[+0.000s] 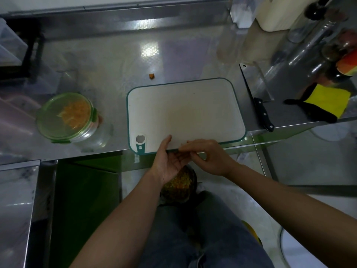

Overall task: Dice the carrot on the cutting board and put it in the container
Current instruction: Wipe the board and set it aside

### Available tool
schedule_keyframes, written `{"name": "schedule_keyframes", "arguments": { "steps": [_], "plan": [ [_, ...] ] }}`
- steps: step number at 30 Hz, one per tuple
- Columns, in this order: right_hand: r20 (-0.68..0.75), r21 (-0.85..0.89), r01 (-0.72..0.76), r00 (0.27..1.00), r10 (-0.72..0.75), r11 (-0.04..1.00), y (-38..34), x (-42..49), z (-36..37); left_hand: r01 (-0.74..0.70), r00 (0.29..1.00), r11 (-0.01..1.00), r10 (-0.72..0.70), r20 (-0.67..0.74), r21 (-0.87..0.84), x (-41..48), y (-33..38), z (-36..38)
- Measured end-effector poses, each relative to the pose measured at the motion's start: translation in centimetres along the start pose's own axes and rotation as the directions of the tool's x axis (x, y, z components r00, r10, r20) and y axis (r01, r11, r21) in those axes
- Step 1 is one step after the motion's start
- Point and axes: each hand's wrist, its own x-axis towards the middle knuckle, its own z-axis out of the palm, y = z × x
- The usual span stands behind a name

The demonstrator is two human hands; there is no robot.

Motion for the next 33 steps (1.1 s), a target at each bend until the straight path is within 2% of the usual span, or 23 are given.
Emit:
{"name": "schedule_keyframes", "arguments": {
  "steps": [3,9,12,18,20,22,26,29,33],
  "plan": [
    [-0.142,-0.034,-0.107,0.985,0.101,0.994,0.7,-0.3,-0.6,-0.003,1.0,1.0,0.003,-0.003,-0.008,0.0,0.0,0.1],
    [-0.317,-0.132,-0.262,0.925,0.21,0.956,1.9,-1.5,-0.7,0.005,0.999,1.0,-0.006,-0.044,-0.018,0.3,-0.1,0.0],
    [-0.285,-0.157,-0.264,0.935,0.212,0.952,1.6,-2.5,0.6,-0.001,0.999,1.0,0.001,-0.048,-0.005,0.4,-0.2,0.0],
    [-0.142,-0.022,-0.168,0.976,0.163,0.986,-0.3,-2.1,2.4,-0.003,1.0,0.999,0.003,-0.012,0.043,0.3,-0.2,0.3],
    [-0.161,0.026,-0.17,0.972,0.172,0.985,-0.7,-1.6,1.9,-0.008,1.0,0.999,0.009,-0.01,0.049,0.4,-0.3,0.4],
    [-0.243,0.023,-0.208,0.948,0.207,0.978,-0.4,-1.3,1.2,-0.021,1.0,0.999,0.021,-0.01,0.038,0.4,-0.3,0.2],
    [-0.348,-0.2,-0.289,0.914,0.208,0.936,1.5,-2.2,0.5,-0.006,1.0,1.0,0.006,-0.001,-0.006,0.4,-0.3,0.1],
    [-0.306,-0.223,-0.283,0.929,0.209,0.933,1.6,-2.8,1.3,-0.003,1.0,1.0,0.003,0.007,-0.023,0.5,-0.4,0.0],
    [-0.236,-0.107,-0.219,0.953,0.19,0.97,0.5,-2.5,2.2,-0.002,1.0,1.0,0.002,0.021,-0.01,0.4,-0.3,-0.1]
  ]
}}
